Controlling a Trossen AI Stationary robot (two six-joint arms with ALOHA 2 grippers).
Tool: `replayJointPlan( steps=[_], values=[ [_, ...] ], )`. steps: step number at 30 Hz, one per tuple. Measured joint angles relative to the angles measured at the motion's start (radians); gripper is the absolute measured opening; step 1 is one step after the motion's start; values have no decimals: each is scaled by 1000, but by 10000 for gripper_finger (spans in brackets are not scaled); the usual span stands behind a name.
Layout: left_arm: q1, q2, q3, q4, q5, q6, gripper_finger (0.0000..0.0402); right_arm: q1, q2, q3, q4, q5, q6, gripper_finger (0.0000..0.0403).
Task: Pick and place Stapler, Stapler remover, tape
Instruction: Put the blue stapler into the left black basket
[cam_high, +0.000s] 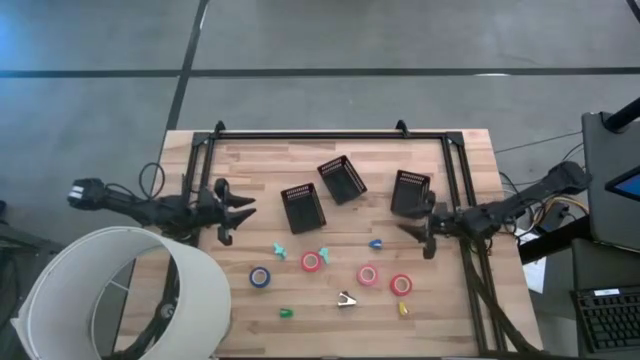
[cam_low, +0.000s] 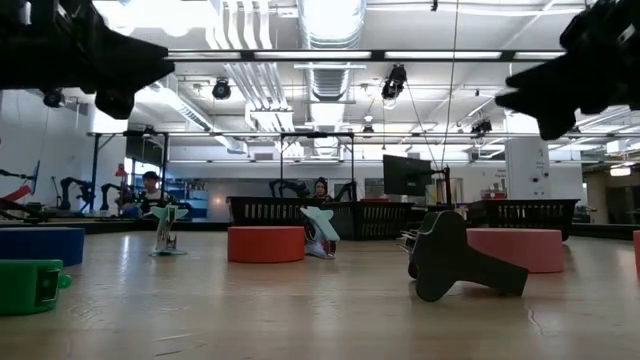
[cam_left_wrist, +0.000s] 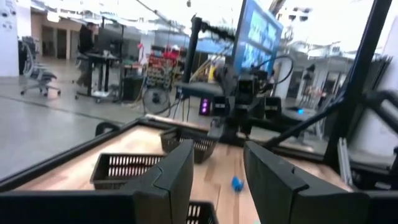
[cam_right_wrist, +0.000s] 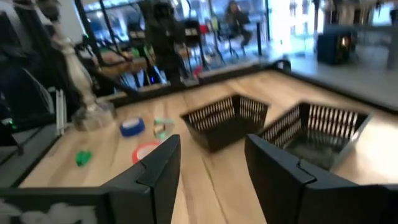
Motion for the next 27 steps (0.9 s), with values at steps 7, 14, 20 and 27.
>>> replayJointPlan(
  steps=[7, 14, 20, 27],
  values=[
    [0, 42, 0, 7, -23, -6, 145, 1, 293, 27, 101, -61, 48, 176],
    [0, 42, 0, 35, -38, -8, 145, 1, 590, 187, 81, -78, 3, 176],
    [0, 42, 0, 36, -38, -8, 145, -1, 800, 333, -156, -108, 76, 176],
    [0, 42, 0, 36, -38, -8, 145, -10, 950, 465, -360, -111, 128, 176]
  ],
)
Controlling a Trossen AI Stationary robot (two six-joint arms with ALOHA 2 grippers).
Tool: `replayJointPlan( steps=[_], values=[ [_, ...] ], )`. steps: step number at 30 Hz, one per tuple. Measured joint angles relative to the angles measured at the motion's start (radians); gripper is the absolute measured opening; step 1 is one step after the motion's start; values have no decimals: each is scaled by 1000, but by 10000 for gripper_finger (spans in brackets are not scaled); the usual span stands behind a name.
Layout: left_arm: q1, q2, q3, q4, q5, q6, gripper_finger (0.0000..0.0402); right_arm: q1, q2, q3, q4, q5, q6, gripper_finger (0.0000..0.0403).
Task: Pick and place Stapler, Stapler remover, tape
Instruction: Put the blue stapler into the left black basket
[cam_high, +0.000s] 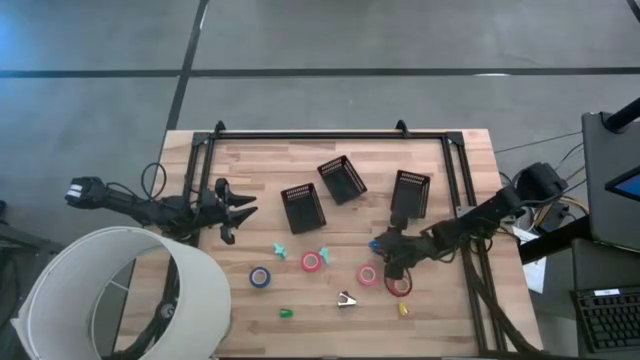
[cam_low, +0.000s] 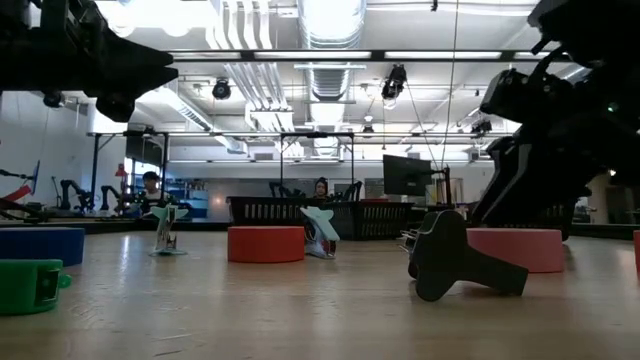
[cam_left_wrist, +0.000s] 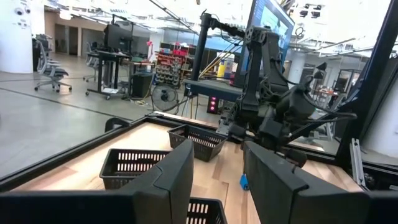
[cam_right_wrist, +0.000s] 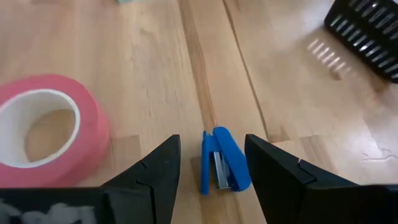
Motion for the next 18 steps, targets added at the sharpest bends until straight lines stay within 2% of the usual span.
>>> replayJointPlan(
  steps=[7, 11, 18],
  values=[
    [0, 0, 0, 0, 1, 0, 145, -39, 70, 51, -86, -11, 10, 176],
    [0, 0, 0, -1, 1, 0, 145, -66, 71, 57, -96, -28, -10, 176],
    [0, 0, 0, -1, 1, 0, 145, -103, 69, 31, -102, -78, 53, 175]
  ],
)
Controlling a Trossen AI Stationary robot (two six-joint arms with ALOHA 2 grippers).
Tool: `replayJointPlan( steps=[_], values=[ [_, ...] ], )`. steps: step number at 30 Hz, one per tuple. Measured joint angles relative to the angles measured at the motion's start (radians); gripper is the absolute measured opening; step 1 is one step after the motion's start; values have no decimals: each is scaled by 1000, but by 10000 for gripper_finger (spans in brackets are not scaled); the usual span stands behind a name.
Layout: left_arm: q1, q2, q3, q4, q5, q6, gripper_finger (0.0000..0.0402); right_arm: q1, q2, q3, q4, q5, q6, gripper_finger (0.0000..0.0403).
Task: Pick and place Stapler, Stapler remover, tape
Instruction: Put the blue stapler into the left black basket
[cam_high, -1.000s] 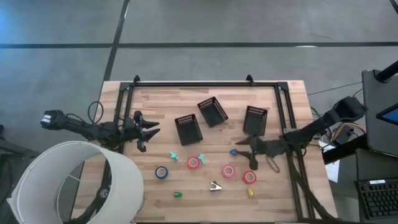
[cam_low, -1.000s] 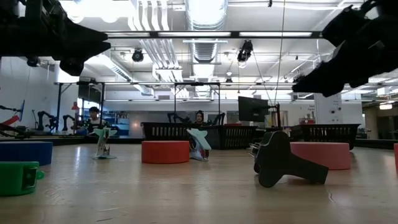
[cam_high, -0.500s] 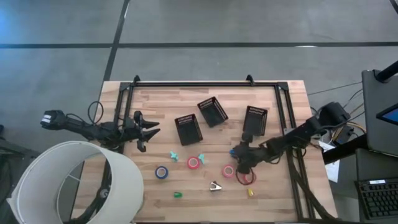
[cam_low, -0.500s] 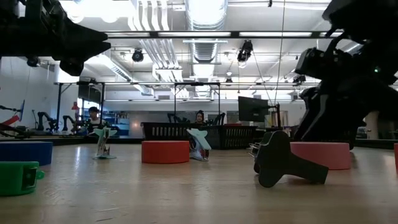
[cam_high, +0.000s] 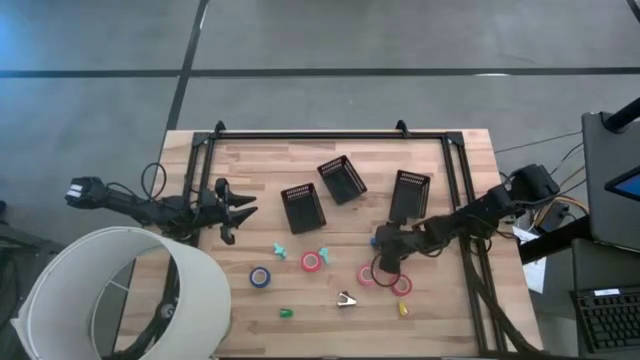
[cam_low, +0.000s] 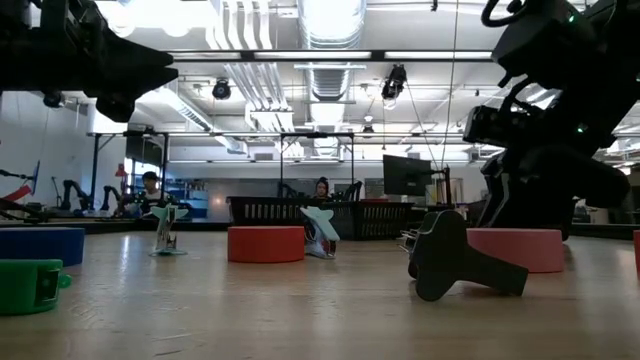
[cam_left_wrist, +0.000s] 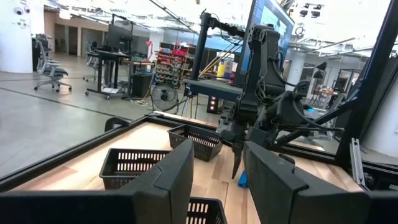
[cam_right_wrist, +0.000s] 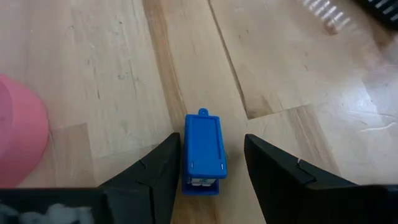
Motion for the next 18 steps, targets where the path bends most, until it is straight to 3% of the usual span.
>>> replayJointPlan(
  steps=[5, 14, 18],
  values=[
    [0, 0, 0, 0, 0, 1, 145, -1, -8, -3, 13, -26, -3, 151],
    [0, 0, 0, 0, 0, 7, 145, -2, -11, -9, 84, -92, -43, 55],
    [0, 0, 0, 0, 0, 8, 145, -3, -32, 0, 193, -116, -114, 54]
  ],
)
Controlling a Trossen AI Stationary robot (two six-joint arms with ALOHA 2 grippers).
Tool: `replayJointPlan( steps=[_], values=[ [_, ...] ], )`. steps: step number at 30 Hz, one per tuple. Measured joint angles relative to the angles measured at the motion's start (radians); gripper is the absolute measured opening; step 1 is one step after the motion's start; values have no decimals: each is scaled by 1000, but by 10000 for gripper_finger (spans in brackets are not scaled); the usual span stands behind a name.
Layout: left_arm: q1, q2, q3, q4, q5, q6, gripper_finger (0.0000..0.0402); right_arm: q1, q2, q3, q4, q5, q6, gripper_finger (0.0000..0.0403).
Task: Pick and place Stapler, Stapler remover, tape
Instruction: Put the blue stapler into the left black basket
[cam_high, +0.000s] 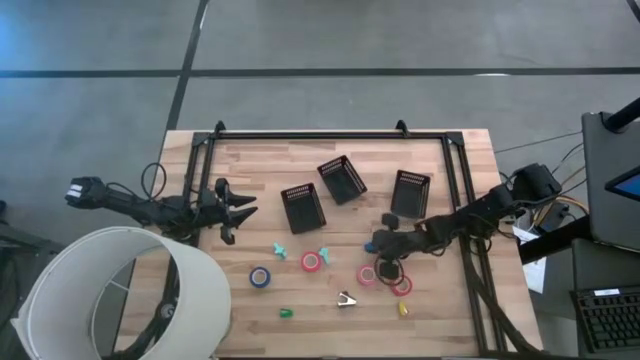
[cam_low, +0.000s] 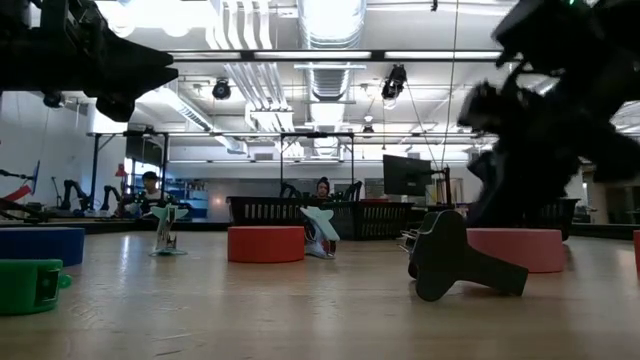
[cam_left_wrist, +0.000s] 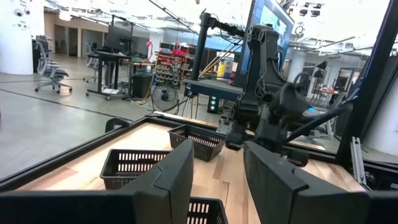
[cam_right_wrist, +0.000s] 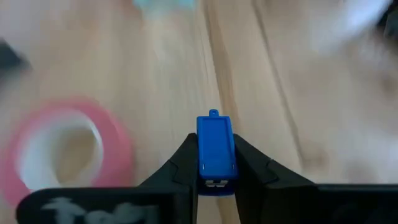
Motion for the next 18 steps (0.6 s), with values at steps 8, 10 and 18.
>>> replayJointPlan(
  steps=[8, 10, 18],
  values=[
    [0, 0, 0, 0, 0, 19, 145, -103, 34, 165, 245, 139, -243, 55],
    [0, 0, 0, 0, 0, 23, 145, -144, 72, 226, 243, 145, -284, 61],
    [0, 0, 0, 0, 0, 21, 145, -285, 342, 516, 216, 20, -260, 77]
  ],
)
